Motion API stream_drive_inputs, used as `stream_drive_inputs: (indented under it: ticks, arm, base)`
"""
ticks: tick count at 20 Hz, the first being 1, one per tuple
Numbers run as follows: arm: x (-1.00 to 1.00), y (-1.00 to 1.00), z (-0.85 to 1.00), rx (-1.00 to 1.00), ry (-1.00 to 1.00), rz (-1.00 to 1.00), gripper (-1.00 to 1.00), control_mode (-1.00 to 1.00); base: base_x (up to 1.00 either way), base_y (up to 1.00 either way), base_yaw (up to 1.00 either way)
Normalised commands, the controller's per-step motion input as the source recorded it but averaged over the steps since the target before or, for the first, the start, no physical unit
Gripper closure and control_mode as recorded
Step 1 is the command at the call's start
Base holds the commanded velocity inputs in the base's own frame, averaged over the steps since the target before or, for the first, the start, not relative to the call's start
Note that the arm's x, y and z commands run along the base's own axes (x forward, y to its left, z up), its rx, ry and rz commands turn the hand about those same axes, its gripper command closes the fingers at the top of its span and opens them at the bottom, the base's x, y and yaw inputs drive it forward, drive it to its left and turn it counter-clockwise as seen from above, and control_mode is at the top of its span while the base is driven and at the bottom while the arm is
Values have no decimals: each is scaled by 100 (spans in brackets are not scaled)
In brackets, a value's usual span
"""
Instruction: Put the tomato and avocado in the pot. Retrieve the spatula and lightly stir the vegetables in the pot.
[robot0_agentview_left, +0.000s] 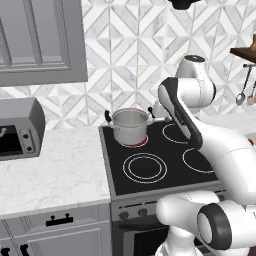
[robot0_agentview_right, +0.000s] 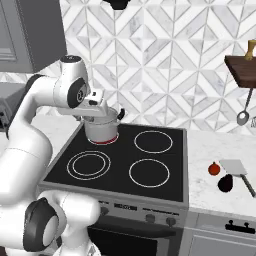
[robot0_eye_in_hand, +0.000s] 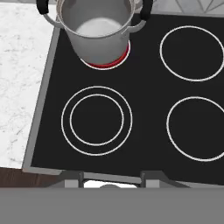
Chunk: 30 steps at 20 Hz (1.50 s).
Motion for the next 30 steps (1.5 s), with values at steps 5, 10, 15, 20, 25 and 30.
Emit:
stream_drive_inputs:
  ticks: [5, 10, 15, 20, 25, 30]
  arm:
    - [0, -12, 0, 0, 0, 0, -100, 100]
    - [0, 0, 0, 0, 0, 0, -100, 100]
    - [0, 0, 0, 0, 0, 0, -100, 100]
    - [0, 0, 0, 0, 0, 0, -100, 100]
    - [0, 0, 0, 0, 0, 0, -100, 100]
    - [0, 0, 0, 0, 0, 0, -100, 100]
  base:
    - [-7, -60, -1]
    - [-37, -100, -7]
    - [-52, -100, -18]
    - [-16, -89, -14]
    - [0, 2, 0]
    - [0, 1, 15]
